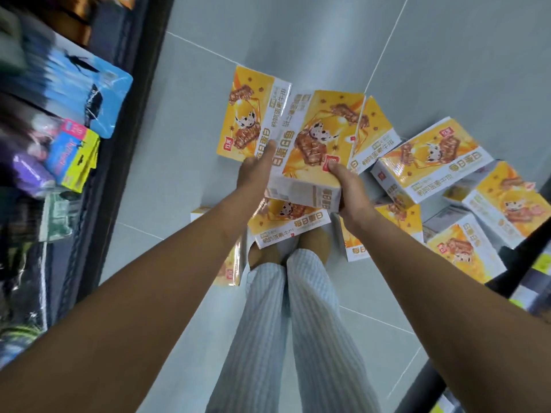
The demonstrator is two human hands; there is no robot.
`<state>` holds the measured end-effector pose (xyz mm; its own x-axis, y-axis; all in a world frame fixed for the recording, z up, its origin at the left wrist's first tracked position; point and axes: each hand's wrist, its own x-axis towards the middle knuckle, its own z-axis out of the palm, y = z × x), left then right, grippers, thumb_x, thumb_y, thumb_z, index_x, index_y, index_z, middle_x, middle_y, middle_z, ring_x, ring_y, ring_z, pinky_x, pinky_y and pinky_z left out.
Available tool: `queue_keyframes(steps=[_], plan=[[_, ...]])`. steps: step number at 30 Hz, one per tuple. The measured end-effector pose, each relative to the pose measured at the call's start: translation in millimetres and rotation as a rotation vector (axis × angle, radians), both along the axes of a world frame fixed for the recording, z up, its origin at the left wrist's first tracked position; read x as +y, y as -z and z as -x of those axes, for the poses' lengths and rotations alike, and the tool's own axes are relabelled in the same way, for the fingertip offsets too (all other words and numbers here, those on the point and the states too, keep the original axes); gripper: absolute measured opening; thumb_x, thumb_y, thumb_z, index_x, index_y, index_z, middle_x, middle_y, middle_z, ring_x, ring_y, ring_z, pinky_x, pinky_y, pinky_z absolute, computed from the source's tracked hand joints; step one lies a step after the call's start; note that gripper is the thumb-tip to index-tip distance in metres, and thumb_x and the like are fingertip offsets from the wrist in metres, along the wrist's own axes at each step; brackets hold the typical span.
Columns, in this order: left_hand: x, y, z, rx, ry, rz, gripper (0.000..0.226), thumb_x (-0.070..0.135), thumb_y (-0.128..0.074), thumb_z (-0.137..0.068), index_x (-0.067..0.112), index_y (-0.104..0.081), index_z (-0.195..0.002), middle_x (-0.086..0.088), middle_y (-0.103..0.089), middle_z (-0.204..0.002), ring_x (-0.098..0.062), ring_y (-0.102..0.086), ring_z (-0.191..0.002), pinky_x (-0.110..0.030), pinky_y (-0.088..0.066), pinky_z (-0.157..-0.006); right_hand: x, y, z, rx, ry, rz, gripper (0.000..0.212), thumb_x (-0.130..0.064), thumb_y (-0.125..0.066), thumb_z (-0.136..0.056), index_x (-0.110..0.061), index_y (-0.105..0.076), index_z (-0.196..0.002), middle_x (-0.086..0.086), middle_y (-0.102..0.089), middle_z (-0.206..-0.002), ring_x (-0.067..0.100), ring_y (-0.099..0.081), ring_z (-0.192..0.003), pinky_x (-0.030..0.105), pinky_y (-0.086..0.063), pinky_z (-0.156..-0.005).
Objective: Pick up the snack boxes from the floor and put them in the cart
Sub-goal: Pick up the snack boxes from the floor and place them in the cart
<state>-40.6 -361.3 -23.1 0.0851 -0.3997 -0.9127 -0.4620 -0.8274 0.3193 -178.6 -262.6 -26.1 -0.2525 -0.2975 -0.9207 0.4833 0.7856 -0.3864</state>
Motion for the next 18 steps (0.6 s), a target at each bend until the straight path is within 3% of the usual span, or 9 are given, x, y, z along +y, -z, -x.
queue_keyframes(steps=[2,3,6,8,11,13,15,18], plan=[[1,-29,-10,0.038,0.014,-0.084,0.070,0.068,-0.048,-0.083,0.013,-0.058,-0.125,-0.008,-0.061,-0.125,-0.027,-0.057,-0.116,-0.033,-0.045,-0.089,11,-31,0,-0.062,-0.028,0.043,0.029,-0.047,-0.058,-0.087,-0.021,-0.062,-0.100,0.002,-0.069,-0.088,0.013,-0.067,-0.068,0.022,-0.052,-0.055],[2,-48,-16,0.068,0.040,-0.143,0.071,0.072,-0.047,-0.081,0.016,-0.060,-0.122,-0.008,-0.064,-0.122,-0.027,-0.059,-0.113,-0.034,-0.046,-0.089,15,-49,0,-0.086,-0.034,0.063,0.020,-0.041,-0.053,-0.093,-0.023,-0.062,-0.093,0.001,-0.068,-0.084,0.012,-0.065,-0.066,0.022,-0.052,-0.057],[10,-105,-31,0.198,0.135,-0.261,0.061,0.076,-0.041,-0.080,0.024,-0.063,-0.104,-0.005,-0.067,-0.100,-0.025,-0.062,-0.097,-0.040,-0.045,-0.093,24,-114,-3,-0.080,-0.119,0.113,0.023,-0.042,-0.056,-0.090,-0.020,-0.063,-0.091,0.004,-0.069,-0.086,0.015,-0.065,-0.070,0.028,-0.050,-0.065],[18,-139,-36,0.276,0.086,-0.277,0.046,0.068,-0.043,-0.086,0.026,-0.060,-0.088,0.000,-0.065,-0.076,-0.021,-0.062,-0.079,-0.037,-0.048,-0.083,29,-153,0,-0.089,-0.170,0.143,0.028,-0.045,-0.059,-0.086,-0.019,-0.062,-0.097,0.005,-0.067,-0.093,0.017,-0.065,-0.077,0.032,-0.048,-0.070],[26,-185,-44,0.360,0.050,-0.207,0.040,0.061,-0.042,-0.091,0.026,-0.056,-0.078,0.005,-0.062,-0.051,-0.013,-0.063,-0.054,-0.029,-0.049,-0.067,34,-205,1,-0.129,-0.238,0.211,0.020,-0.037,-0.050,-0.097,-0.024,-0.061,-0.086,0.000,-0.066,-0.085,0.017,-0.063,-0.078,0.035,-0.048,-0.077],[34,-211,-50,0.388,0.047,-0.141,0.038,0.060,-0.040,-0.092,0.027,-0.057,-0.080,0.007,-0.064,-0.050,-0.010,-0.064,-0.051,-0.025,-0.051,-0.057,41,-233,-2,-0.129,-0.267,0.242,0.020,-0.038,-0.048,-0.097,-0.022,-0.059,-0.094,0.003,-0.065,-0.094,0.021,-0.061,-0.086,0.039,-0.046,-0.087],[43,-231,-58,0.411,0.014,-0.117,0.038,0.059,-0.040,-0.092,0.027,-0.059,-0.088,0.003,-0.067,-0.062,-0.014,-0.064,-0.063,-0.022,-0.054,-0.050,47,-254,-6,-0.128,-0.294,0.266,0.022,-0.040,-0.049,-0.096,-0.022,-0.059,-0.102,0.005,-0.065,-0.099,0.022,-0.061,-0.090,0.043,-0.047,-0.093],[69,-265,-75,0.447,0.010,-0.045,0.046,0.062,-0.041,-0.091,0.026,-0.058,-0.114,-0.005,-0.069,-0.096,-0.021,-0.066,-0.085,-0.029,-0.056,-0.070,70,-294,-17,-0.123,-0.348,0.285,0.023,-0.044,-0.049,-0.095,-0.026,-0.062,-0.102,0.006,-0.067,-0.104,0.023,-0.062,-0.096,0.044,-0.047,-0.098]])
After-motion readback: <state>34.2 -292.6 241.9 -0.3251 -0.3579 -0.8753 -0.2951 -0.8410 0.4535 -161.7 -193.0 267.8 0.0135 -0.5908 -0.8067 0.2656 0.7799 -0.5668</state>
